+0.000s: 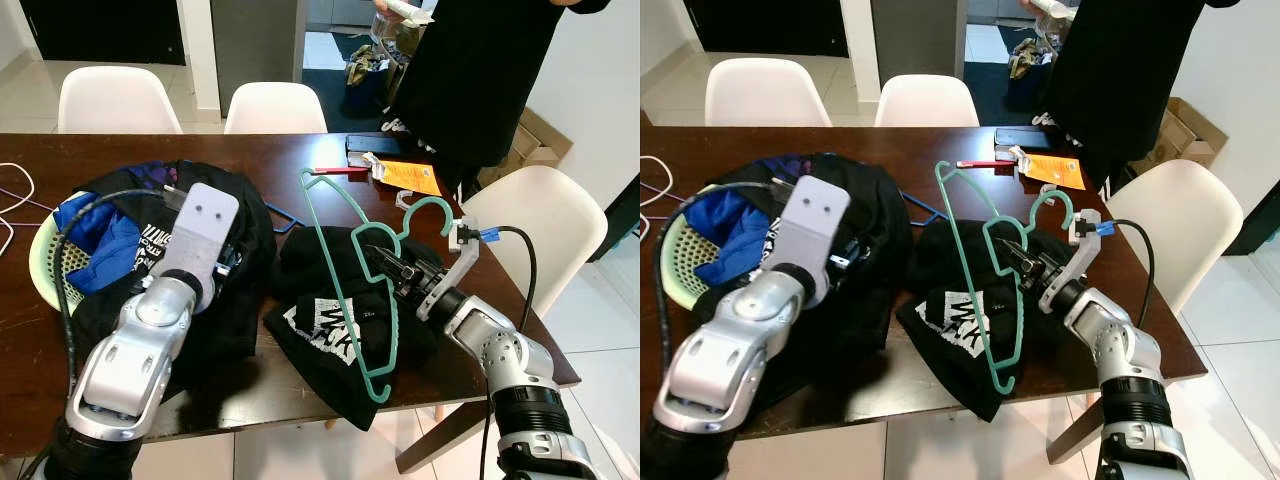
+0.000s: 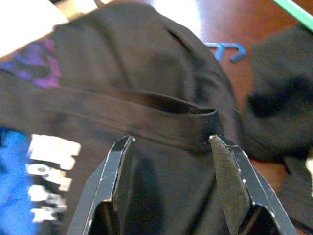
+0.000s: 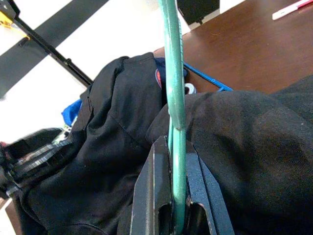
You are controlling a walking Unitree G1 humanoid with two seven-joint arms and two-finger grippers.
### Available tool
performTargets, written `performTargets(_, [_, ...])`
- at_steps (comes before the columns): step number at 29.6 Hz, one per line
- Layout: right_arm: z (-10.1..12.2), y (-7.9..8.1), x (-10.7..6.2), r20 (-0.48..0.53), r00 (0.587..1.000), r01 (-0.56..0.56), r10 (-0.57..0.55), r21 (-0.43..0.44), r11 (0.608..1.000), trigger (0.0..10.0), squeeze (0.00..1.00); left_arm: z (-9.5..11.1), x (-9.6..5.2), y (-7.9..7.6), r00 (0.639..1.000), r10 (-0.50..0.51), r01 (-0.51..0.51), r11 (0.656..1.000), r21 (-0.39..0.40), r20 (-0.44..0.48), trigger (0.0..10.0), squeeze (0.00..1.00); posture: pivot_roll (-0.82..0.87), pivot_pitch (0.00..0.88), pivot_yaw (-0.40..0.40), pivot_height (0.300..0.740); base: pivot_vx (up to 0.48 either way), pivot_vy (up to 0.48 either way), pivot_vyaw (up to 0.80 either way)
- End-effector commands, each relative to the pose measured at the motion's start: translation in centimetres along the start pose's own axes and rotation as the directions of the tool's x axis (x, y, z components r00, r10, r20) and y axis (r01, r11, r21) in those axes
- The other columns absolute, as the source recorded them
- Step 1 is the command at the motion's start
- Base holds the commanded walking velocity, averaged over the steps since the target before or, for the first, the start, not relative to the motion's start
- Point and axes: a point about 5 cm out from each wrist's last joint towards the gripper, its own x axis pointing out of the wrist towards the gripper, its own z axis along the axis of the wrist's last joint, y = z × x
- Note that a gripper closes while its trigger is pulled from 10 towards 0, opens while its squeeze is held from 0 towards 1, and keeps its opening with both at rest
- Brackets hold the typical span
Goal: Hang hanger
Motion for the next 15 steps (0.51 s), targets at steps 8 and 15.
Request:
performTargets(8, [-0.03, -0.18, -0.5, -0.014, 1.0, 0.017, -0.017, -0.01, 1.0, 10.0, 0.0, -0.93, 0.52, -1.18, 0.998, -0.059, 0.059, 0.998, 0.001, -0.033, 10.0, 0.0, 0.08, 0.087, -0.088, 0.74, 0.0, 0.0, 0.0])
performTargets(15, [0.01, -0.23, -0.57, -0.015, 1.0, 0.021, -0.021, -0.013, 1.0, 10.0, 0.0, -0.61, 0.62, -0.51, 1.0, -0.027, 0.027, 1.0, 0.014, -0.012, 10.0, 0.0, 0.08, 0.089, -0.088, 0.74, 0.0, 0.0, 0.0])
